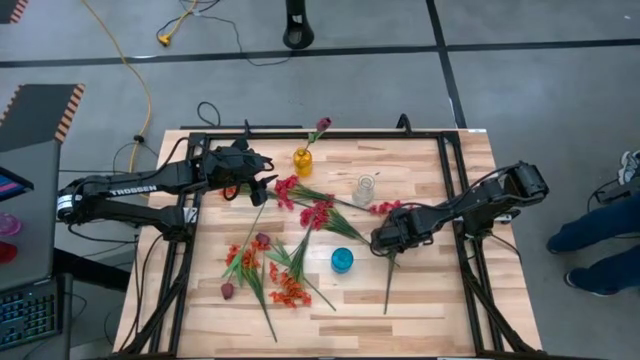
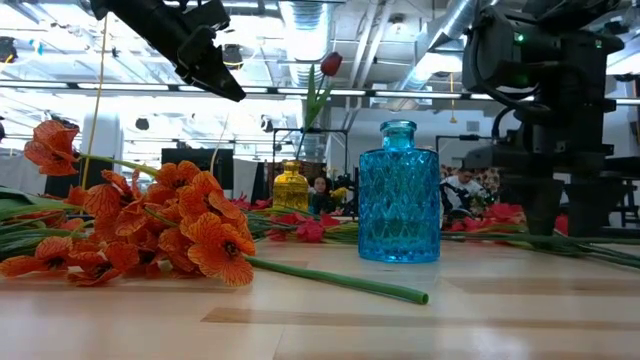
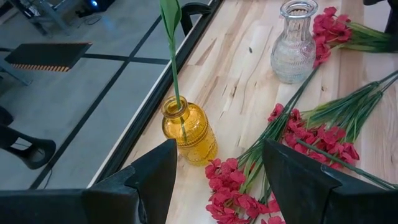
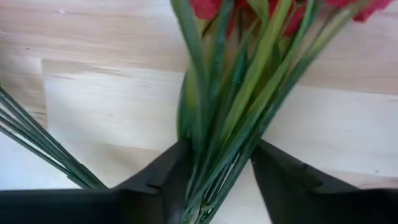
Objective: Sort flowers into vase by color
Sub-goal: Put the bottom right red flowers into the transparent vase
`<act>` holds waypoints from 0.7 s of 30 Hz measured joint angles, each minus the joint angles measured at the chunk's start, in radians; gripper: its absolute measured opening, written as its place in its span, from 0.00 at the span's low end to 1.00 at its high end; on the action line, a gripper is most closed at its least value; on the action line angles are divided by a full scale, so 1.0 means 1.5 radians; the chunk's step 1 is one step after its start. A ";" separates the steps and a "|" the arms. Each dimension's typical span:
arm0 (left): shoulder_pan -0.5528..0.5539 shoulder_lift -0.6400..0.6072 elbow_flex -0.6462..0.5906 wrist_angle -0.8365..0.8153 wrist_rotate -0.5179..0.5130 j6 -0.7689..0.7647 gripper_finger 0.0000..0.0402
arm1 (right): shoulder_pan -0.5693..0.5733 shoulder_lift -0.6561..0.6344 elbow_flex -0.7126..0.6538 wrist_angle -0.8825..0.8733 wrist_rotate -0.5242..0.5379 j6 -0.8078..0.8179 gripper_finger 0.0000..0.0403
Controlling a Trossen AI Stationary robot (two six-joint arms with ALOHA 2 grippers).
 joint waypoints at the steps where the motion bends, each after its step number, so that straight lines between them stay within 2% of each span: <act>1: 0.000 0.000 0.000 0.000 0.000 0.000 0.56 | 0.000 0.000 0.000 -0.003 -0.003 -0.009 0.41; 6: 0.000 0.000 0.000 0.000 0.000 0.000 0.56 | 0.000 -0.004 0.000 -0.013 -0.007 -0.024 0.20; 10: 0.000 0.000 0.000 0.000 0.000 0.000 0.56 | 0.000 -0.019 -0.001 -0.022 -0.009 -0.025 0.09; 21: 0.000 0.000 0.000 -0.002 0.000 -0.011 0.56 | 0.001 -0.140 -0.003 -0.096 0.003 -0.031 0.11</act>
